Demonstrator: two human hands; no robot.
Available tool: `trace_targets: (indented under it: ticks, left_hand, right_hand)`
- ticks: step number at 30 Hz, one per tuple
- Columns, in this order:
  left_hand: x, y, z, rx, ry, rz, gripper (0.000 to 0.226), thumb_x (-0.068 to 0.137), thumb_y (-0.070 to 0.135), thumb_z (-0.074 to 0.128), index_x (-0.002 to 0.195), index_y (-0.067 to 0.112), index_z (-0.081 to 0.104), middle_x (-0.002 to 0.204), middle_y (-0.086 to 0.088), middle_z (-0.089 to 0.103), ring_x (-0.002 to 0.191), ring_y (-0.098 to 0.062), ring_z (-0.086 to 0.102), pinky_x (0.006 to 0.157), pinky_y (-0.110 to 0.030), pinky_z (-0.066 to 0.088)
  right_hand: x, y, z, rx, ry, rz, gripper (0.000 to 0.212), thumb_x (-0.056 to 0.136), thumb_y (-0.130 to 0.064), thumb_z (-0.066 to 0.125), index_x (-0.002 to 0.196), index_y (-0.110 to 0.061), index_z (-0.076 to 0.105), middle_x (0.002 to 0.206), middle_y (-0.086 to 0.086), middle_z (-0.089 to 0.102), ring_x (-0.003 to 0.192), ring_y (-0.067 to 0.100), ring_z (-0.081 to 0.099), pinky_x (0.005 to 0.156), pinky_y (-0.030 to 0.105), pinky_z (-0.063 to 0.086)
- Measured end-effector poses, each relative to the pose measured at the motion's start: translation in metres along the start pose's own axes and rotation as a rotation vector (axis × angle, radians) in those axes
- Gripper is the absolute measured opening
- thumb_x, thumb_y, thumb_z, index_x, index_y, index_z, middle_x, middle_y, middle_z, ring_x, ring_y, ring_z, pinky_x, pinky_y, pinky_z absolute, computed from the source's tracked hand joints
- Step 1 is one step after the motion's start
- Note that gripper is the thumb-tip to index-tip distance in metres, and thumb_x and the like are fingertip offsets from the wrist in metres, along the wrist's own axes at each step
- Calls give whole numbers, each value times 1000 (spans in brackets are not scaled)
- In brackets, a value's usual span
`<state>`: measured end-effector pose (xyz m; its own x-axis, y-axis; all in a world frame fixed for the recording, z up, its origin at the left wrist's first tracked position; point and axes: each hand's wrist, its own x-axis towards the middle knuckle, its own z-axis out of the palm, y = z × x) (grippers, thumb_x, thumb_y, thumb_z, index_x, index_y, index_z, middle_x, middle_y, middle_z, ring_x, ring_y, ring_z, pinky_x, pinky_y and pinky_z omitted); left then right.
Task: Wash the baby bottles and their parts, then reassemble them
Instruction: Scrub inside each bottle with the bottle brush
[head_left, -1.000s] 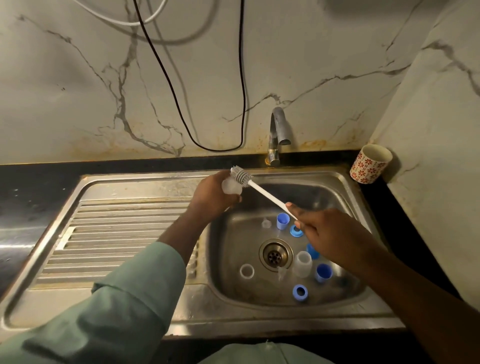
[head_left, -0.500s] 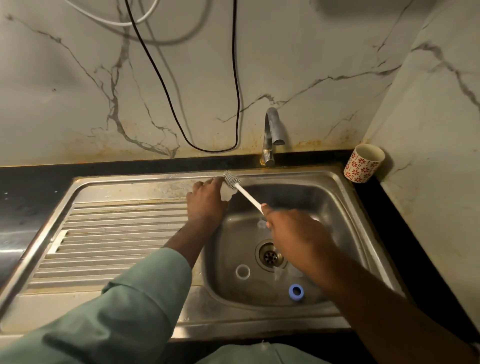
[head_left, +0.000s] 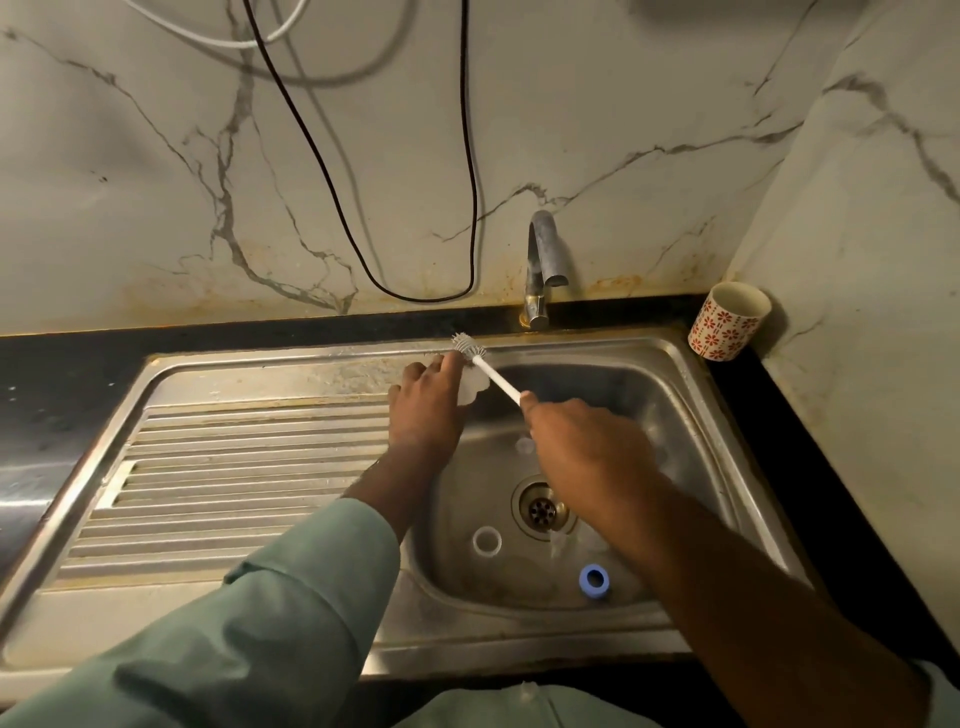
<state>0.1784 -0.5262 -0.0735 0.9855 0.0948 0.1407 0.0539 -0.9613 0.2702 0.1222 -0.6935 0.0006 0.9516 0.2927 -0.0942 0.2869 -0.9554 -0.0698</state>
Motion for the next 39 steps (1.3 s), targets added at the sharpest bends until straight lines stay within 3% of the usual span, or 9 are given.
trace_targets:
  ticks: [6,10,13,17,22,27,32,36,39]
  left_hand:
    - [0,2,-1,14,-19,-24,60,88,22,73,140,24,43,140,-6,56,131,-33,45,102,-50,41]
    - [5,-4,-4,-23,16,-44,54,88,23,72,135,23,45,135,-6,59,127,-33,45,97,-49,42]
    - [5,-4,-6,14,-7,-33,58,89,23,72,139,23,44,139,-5,57,130,-33,43,100,-50,41]
    - [5,-6,-7,-17,19,-13,56,88,21,72,137,22,45,139,-5,56,130,-33,42,99,-50,42]
    - [6,-4,-10,-1,19,49,57,88,19,70,139,20,44,146,-5,51,135,-34,38,101,-52,42]
    - [6,-9,-14,-53,74,280,62,84,11,76,140,13,48,149,-12,47,141,-37,33,108,-56,42]
    - [9,-15,-21,-535,86,150,61,80,20,83,129,23,46,130,-5,57,116,-19,55,89,-36,54]
    - [1,-7,-24,-1343,-141,-194,67,72,29,83,131,22,53,126,-9,64,108,-25,67,85,-41,60]
    - [0,-5,-22,-1484,-171,-203,68,73,23,78,137,17,55,123,-8,68,112,-26,67,85,-37,58]
  right_hand:
    - [3,0,-1,-7,-32,15,52,100,-13,40,149,-20,25,94,4,64,84,23,67,61,34,49]
    - [-4,6,3,34,25,-26,50,100,-16,42,147,-24,28,62,-6,36,69,17,63,58,33,54]
    - [-1,2,-2,23,14,-1,50,100,-14,41,148,-23,28,74,-1,54,76,20,65,56,33,47]
    - [-6,7,-4,12,49,-23,50,98,-15,41,146,-24,29,63,-6,38,62,16,54,51,31,44]
    - [2,14,-14,40,23,-16,45,99,-19,44,143,-24,34,70,-6,46,60,12,53,52,29,48]
    - [10,32,-19,81,-35,-8,45,99,-23,47,143,-22,38,67,-7,42,60,8,48,59,28,46]
    - [-9,64,-22,396,-25,3,37,101,-22,44,137,-26,50,94,-8,69,63,5,59,53,16,47]
    - [-21,67,-8,1061,-78,136,33,98,-25,51,125,-44,55,57,-7,58,42,4,45,41,19,38]
    - [-25,61,-5,1204,-125,159,30,99,-27,51,112,-52,58,57,0,56,45,13,46,42,25,41]
